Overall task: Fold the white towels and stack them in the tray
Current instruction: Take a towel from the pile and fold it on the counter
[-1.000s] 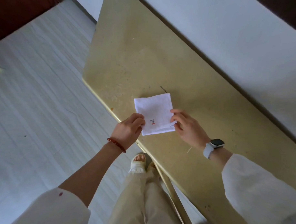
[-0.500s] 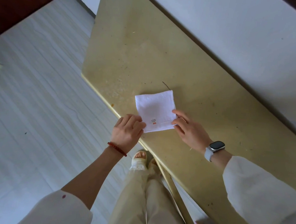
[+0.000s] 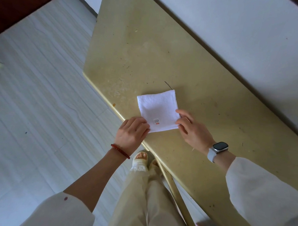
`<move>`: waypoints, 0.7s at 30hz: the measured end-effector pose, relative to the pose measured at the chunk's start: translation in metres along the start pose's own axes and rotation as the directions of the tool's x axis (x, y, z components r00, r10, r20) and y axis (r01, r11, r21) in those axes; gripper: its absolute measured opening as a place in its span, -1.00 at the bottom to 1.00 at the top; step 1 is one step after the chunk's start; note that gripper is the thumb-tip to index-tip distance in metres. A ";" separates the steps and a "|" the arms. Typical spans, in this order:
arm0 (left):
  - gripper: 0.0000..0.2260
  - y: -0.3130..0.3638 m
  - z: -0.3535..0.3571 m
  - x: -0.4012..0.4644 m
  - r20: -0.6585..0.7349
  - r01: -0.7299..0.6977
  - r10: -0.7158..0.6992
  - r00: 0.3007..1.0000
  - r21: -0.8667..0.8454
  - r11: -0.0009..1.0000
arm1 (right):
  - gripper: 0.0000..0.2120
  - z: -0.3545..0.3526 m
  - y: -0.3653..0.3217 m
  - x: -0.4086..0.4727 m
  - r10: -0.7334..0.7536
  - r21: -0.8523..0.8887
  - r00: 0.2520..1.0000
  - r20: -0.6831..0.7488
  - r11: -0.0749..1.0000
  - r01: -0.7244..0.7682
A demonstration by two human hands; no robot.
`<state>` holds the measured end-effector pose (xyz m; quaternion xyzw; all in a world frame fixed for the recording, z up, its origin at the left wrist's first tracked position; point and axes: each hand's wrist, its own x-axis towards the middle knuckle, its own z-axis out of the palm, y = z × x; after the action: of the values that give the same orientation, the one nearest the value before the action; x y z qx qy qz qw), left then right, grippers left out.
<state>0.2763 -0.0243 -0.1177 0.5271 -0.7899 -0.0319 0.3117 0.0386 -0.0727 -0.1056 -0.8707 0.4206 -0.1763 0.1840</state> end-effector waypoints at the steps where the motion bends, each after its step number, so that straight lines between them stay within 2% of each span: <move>1: -0.90 0.001 0.000 0.001 -0.001 -0.002 0.002 1.000 0.002 1.000 | -0.94 -0.001 0.001 -0.001 0.002 -0.011 1.000 0.007 1.000 -0.002; 7: -0.93 0.004 0.004 -0.001 0.028 -0.009 0.007 1.000 0.066 0.998 | -0.92 0.001 0.002 -0.005 0.058 -0.066 0.996 0.070 0.996 -0.053; 13: -0.94 0.007 -0.006 -0.003 0.073 -0.010 0.008 0.997 0.024 1.000 | -0.85 -0.003 -0.005 -0.007 -0.006 -0.094 0.999 0.045 0.996 0.011; 17: -0.78 0.006 -0.008 0.011 0.131 0.103 -0.110 0.985 0.058 0.993 | -0.76 -0.006 -0.015 0.010 -0.023 -0.179 0.999 -0.023 0.984 0.019; 21: -0.63 0.004 0.003 0.026 0.295 0.218 -0.288 0.911 0.248 0.944 | -0.62 0.007 -0.033 0.046 0.029 -0.315 0.998 0.062 0.949 -0.008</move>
<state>0.2651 -0.0455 -0.1066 0.6428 -0.7540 -0.0756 0.1120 0.0912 -0.0893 -0.0895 -0.8903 0.4450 -0.0765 0.0583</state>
